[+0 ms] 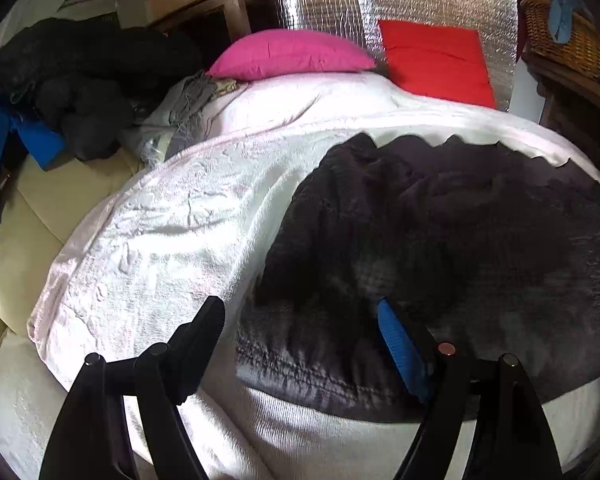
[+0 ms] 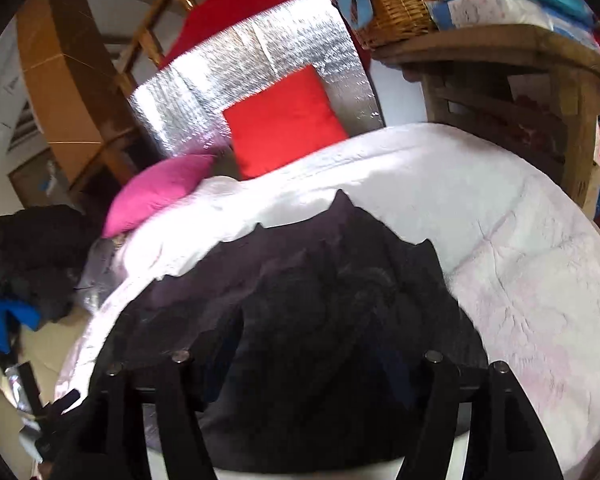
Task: Fold large clothes
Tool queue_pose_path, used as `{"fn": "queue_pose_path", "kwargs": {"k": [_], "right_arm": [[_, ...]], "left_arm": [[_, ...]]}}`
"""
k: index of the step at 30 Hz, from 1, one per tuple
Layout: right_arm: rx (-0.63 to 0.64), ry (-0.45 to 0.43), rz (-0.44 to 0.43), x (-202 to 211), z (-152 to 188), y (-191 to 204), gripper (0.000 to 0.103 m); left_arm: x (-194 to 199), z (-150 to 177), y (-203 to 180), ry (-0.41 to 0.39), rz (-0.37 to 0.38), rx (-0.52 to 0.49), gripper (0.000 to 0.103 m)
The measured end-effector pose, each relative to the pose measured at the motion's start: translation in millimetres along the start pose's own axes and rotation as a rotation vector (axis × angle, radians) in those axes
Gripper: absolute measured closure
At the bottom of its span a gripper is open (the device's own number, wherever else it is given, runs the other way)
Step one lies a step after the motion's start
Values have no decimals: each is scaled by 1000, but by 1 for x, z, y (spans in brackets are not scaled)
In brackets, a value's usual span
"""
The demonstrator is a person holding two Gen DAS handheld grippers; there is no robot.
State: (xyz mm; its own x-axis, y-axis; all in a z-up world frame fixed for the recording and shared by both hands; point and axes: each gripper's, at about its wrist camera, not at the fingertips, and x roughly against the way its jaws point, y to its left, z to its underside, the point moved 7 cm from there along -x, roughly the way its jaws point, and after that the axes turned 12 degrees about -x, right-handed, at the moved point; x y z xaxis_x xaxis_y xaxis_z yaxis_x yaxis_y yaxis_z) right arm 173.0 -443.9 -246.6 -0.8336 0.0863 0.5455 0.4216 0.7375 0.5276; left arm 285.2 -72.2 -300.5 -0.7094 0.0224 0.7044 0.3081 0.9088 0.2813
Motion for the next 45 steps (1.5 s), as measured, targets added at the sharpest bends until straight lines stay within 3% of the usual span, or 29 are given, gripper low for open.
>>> {"fn": "queue_pose_path", "kwargs": {"k": [5,9,13,16,20,24,29,34,45], "right_arm": [[18,-14,-22,34,16,14,33],[67,-24,23,59,23,23,33],[94,-44,46,94,25,38,33],[155,-69,76,122,29,55,33],[242,-102,113,153,38,78,33],[308,-141,108,184,47,98,33],[363,-165,91,211,60,119,32],[338,-189,87,226,60,128,32],[301,-212,108,236,54,134,32]], "left_arm": [[46,-6,0,-56,-5,10,22],[93,-13,0,-97,-38,-2,20],[145,-19,4,-183,-30,17,9],[188,-23,8,-256,-33,29,6],[231,-27,16,-295,-34,51,5],[268,-29,26,-333,-91,63,4],[300,-31,31,-376,-122,55,4],[323,-32,29,-414,-141,45,4],[336,-31,30,-433,-147,42,4]]}}
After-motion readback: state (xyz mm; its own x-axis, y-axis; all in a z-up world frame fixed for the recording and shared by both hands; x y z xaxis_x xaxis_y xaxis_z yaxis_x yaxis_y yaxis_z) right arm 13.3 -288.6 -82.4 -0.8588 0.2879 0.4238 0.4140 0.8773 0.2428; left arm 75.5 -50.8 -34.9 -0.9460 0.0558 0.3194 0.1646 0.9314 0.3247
